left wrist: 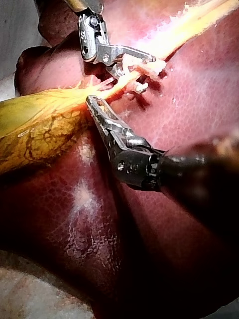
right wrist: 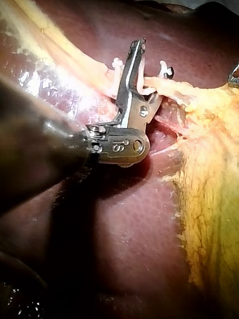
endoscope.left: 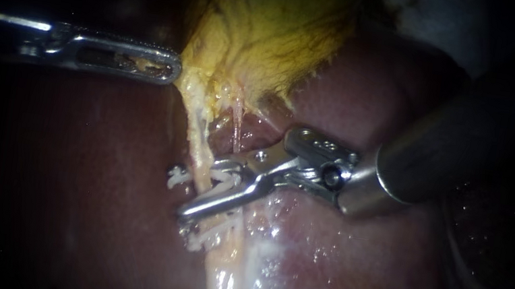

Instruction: Clipping third clip left tube

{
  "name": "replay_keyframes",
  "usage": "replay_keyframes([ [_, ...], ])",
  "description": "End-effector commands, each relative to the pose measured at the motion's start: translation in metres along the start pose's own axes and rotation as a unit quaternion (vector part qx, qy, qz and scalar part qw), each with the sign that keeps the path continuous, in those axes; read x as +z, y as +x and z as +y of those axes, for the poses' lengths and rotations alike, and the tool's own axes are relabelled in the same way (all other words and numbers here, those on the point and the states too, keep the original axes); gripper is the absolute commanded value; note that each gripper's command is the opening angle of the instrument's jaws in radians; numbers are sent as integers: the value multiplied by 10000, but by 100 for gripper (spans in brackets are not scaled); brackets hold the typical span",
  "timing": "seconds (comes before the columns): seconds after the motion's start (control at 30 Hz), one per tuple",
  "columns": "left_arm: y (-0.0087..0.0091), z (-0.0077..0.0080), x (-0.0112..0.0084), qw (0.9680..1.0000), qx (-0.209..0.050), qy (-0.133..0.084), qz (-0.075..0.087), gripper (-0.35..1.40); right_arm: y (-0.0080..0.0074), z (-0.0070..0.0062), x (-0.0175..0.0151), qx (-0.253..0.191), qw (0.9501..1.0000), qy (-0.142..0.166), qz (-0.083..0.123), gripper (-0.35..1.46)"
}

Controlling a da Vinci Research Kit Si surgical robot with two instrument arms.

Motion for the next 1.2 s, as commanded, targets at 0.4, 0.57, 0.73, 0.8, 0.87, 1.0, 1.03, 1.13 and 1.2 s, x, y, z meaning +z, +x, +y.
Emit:
replay_keyframes([
  [0.4, 0, 0, 0, 10000, 0, 0, 0, -35, 21, -3, 7, 55, 9999, 28, 130, 47],
  [0.57, 0, 0, 0, 10000, 0, 0, 0, -35, 22, -3, 7, 176, 9998, 11, 133, 32],
  [0.73, 0, 0, 0, 10000, 0, 1, 0, -35, 22, -4, 7, 354, 9993, -37, 133, 6],
  [0.8, 0, 0, 0, 10000, 0, 1, 0, -35, 22, -4, 7, 354, 9993, -36, 133, -1],
  [0.87, 0, 0, 0, 10000, 0, 1, 0, -35, 22, -4, 7, 354, 9993, -37, 133, -9],
  [1.0, 0, 0, 0, 10000, 0, 1, 0, -35, 22, -3, 7, 473, 9988, -66, 133, -35],
  [1.03, 0, 0, 0, 10000, 0, 1, 0, -35, 22, -3, 7, 472, 9988, -65, 132, -35],
  [1.13, 0, 0, 0, 10000, 0, 0, 0, -35, 22, 0, 8, 497, 9986, -72, 135, -35],
  [1.2, 0, 0, 0, 10000, 0, 0, 0, -35, 20, 0, 8, 493, 9987, -67, 130, -35],
])
